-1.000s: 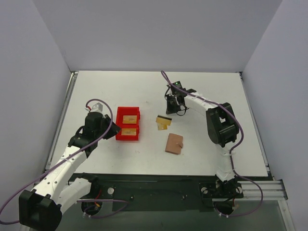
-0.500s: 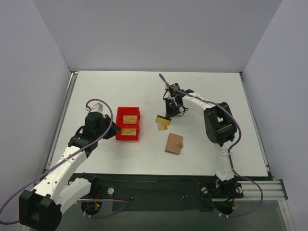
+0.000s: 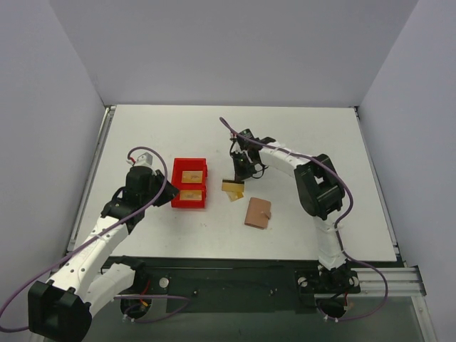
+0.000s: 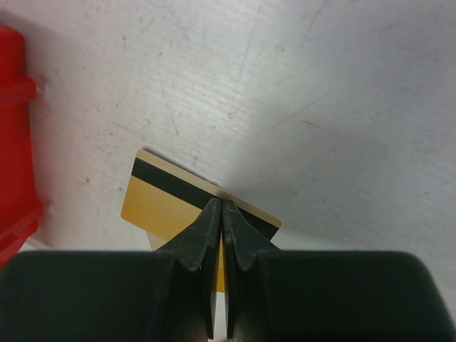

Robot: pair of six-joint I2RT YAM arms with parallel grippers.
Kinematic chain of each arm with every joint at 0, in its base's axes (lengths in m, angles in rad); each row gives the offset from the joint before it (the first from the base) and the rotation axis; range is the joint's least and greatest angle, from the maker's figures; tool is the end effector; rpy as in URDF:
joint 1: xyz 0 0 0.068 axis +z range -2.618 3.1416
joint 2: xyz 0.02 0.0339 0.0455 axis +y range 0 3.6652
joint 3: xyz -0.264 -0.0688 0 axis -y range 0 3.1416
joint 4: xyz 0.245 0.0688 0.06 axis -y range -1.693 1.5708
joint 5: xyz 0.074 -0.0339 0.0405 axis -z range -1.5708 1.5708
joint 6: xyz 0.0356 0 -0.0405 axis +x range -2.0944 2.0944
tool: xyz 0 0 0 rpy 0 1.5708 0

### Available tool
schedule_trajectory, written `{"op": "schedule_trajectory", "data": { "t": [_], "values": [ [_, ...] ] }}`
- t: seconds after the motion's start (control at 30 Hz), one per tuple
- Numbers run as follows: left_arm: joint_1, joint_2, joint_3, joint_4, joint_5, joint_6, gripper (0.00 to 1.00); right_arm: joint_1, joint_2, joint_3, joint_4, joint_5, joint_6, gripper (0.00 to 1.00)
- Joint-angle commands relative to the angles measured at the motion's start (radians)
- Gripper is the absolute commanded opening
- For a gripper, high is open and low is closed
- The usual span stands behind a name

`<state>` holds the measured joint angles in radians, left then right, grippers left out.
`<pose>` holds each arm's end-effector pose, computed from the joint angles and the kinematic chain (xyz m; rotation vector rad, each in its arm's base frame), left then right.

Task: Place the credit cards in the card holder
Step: Pick up the credit card at the corner of the board.

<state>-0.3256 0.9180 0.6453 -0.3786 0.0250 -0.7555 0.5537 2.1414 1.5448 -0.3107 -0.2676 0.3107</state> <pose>0.1882 -0.0645 0.2486 -0.4754 2.2442 -0.6091 0.3912 0.2529 0.1623 -0.4288 2.5308 0.6834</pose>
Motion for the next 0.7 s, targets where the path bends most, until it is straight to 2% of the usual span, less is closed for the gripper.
{"op": "schedule_trajectory", "data": {
  "t": [0.0, 0.67],
  "values": [
    [-0.001, -0.008, 0.004, 0.046, 0.010, 0.008, 0.29, 0.051, -0.006, -0.047, -0.062, 0.001, -0.018, 0.00],
    [-0.001, -0.018, -0.015, 0.055, 0.015, 0.001, 0.29, 0.201, -0.147, -0.304, 0.039, -0.024, 0.079, 0.00]
  ]
}}
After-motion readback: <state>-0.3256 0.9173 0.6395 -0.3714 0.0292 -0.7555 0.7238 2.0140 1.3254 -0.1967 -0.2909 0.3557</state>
